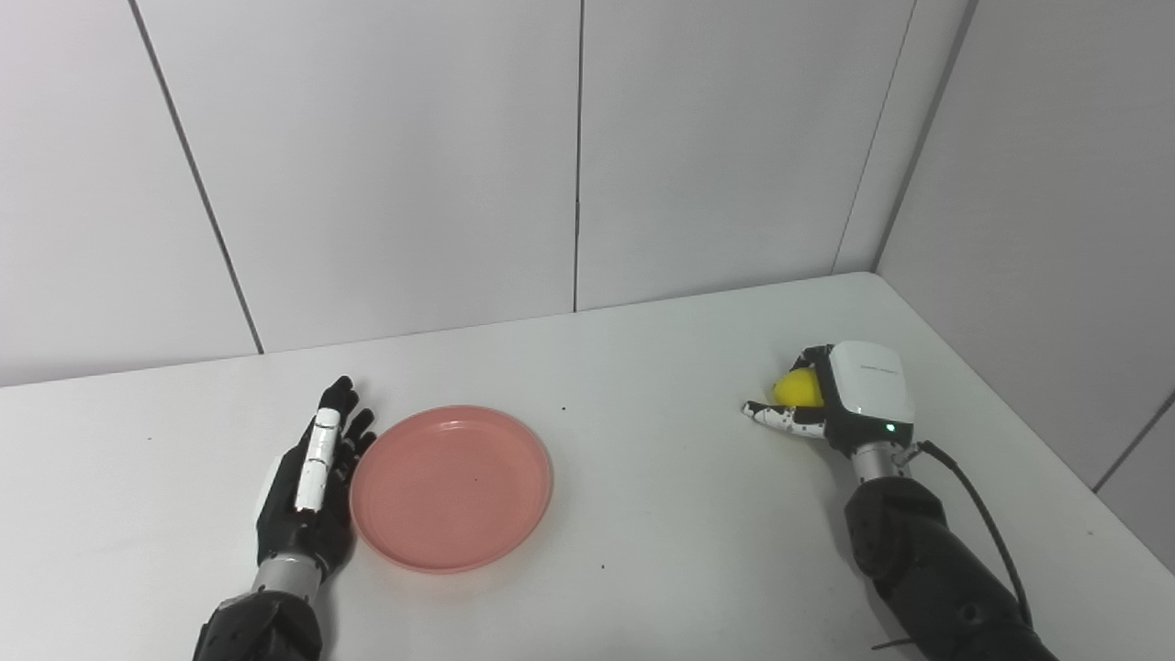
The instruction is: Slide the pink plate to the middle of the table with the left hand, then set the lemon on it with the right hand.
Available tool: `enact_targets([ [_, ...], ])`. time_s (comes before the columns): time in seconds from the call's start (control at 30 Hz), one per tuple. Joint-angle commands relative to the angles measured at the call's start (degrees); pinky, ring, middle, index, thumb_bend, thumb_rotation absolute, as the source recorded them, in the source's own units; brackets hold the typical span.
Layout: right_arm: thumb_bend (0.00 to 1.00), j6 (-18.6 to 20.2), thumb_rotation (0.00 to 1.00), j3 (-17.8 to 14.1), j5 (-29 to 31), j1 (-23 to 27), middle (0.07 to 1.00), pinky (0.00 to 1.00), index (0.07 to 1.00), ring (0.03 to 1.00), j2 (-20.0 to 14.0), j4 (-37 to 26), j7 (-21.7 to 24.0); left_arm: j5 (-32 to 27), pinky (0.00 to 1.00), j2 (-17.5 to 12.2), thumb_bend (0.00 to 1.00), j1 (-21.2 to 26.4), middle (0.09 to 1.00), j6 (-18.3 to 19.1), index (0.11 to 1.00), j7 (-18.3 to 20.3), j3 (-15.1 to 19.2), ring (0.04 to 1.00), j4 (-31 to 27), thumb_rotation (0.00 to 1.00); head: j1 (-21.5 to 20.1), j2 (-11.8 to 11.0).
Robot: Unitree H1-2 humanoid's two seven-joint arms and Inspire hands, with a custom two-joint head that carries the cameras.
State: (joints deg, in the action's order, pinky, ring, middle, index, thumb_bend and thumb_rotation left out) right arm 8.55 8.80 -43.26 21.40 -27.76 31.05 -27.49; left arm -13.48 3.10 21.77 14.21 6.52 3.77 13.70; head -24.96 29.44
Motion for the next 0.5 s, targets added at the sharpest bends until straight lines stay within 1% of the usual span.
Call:
enact_targets([
  [0.0, 0.54, -0.4, 0.38, 0.9, 0.9, -1.2, 0.29, 0.17, 0.339, 0.229, -0.2, 1.4, 2.1, 0.3, 1.0, -0.1, 0.66, -1.8, 1.0, 4.1, 0.921, -0.7, -0.5, 0.97, 1.6, 0.74, 0.0, 0.1],
  [0.13, 0.55, 1.2, 0.39, 1.2, 1.5, -1.5, 0.308, 0.19, 0.364, 0.249, -0.6, -1.6, 4.4, 0.1, 1.0, -0.1, 0.65, -1.7, 1.0, 3.8, 0.926, -0.5, -0.5, 0.973, 1.8, 0.74, 0.1, -0.1],
  [0.27, 0.54, 1.7, 0.45, 1.5, 1.0, -1.8, 0.329, 0.2, 0.38, 0.266, -1.2, -5.4, 6.3, 0.1, 1.0, 0.0, 0.66, -1.6, 1.0, 4.0, 0.924, -0.7, -0.4, 0.969, 1.8, 0.73, 0.1, -0.1],
  [0.3, 0.54, 2.1, 0.44, 1.6, 0.9, -1.8, 0.344, 0.21, 0.404, 0.279, -1.3, -6.4, 6.8, 0.1, 1.0, 0.1, 0.66, -1.6, 1.0, 4.0, 0.922, -0.7, -0.4, 0.97, 1.9, 0.73, 0.1, -0.1],
  [0.33, 0.54, 2.7, 0.44, 1.7, 0.6, -1.8, 0.345, 0.21, 0.407, 0.28, -1.4, -8.3, 7.9, 0.0, 1.0, 0.1, 0.66, -1.6, 1.0, 4.0, 0.922, -0.6, -0.4, 0.97, 1.9, 0.73, 0.0, -0.1],
  [0.4, 0.53, 3.4, 0.42, 1.9, 0.3, -1.9, 0.335, 0.21, 0.401, 0.271, -1.5, -10.7, 9.2, 0.0, 1.0, 0.1, 0.65, -1.6, 1.0, 4.0, 0.922, -0.6, -0.4, 0.972, 1.8, 0.73, 0.1, -0.1],
  [0.47, 0.53, 3.8, 0.42, 2.1, -0.3, -1.9, 0.325, 0.2, 0.392, 0.263, -1.8, -12.2, 10.2, 0.1, 1.0, 0.2, 0.65, -1.7, 1.0, 4.1, 0.922, -0.7, -0.5, 0.974, 1.5, 0.73, 0.3, -0.1],
])
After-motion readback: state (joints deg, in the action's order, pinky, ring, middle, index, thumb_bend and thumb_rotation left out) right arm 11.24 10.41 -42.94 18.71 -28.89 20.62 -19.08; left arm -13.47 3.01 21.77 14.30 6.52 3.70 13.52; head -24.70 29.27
